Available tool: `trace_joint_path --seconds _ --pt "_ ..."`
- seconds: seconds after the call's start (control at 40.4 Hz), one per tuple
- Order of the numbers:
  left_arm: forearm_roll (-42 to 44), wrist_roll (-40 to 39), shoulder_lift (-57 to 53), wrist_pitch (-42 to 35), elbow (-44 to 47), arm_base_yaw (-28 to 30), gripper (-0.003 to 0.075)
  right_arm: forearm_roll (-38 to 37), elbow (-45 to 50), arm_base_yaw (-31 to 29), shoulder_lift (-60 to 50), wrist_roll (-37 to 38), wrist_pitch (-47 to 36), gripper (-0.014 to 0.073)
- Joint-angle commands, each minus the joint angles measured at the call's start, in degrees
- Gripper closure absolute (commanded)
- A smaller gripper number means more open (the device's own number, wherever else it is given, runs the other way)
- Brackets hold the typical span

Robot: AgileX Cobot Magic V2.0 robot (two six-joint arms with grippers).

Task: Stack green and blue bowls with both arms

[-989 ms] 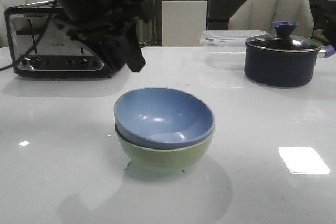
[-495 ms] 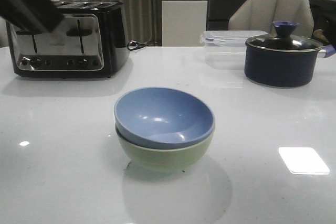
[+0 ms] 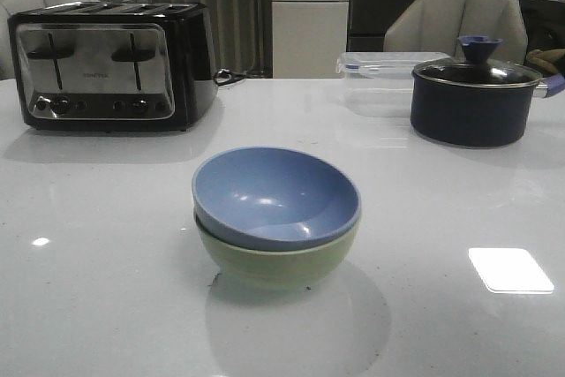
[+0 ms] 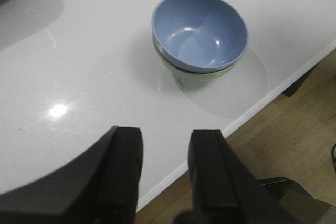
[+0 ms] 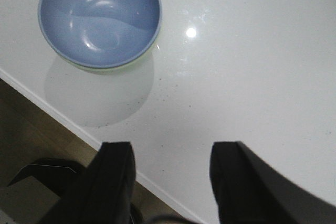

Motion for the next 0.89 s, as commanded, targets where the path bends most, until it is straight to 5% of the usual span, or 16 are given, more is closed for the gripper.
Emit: trace_joint_path --seconds 0.0,0.272,0.618,0.866 --pt "1.76 0.07 -0.93 -3.5 -0.75 -0.44 0.0402 -0.69 -0.94 -0.01 -1.84 -0.18 -2.24 0.0149" --pt "1.91 -0.46 -0.93 -4.0 -0.48 -0.44 0.0403 -0.68 2.29 -0.01 -4.21 1.89 -2.72 0.0155" --pt "3.19 -5.2 -0.93 -4.4 -0.48 -0.44 0.0623 -0.68 2.35 -0.01 -4.21 1.89 -2.6 0.0533" --pt "4.71 -9.6 -0.93 -4.31 -0.48 -0.44 0.0621 -0.48 2.35 -0.01 -4.21 1.89 -0.54 0.0537"
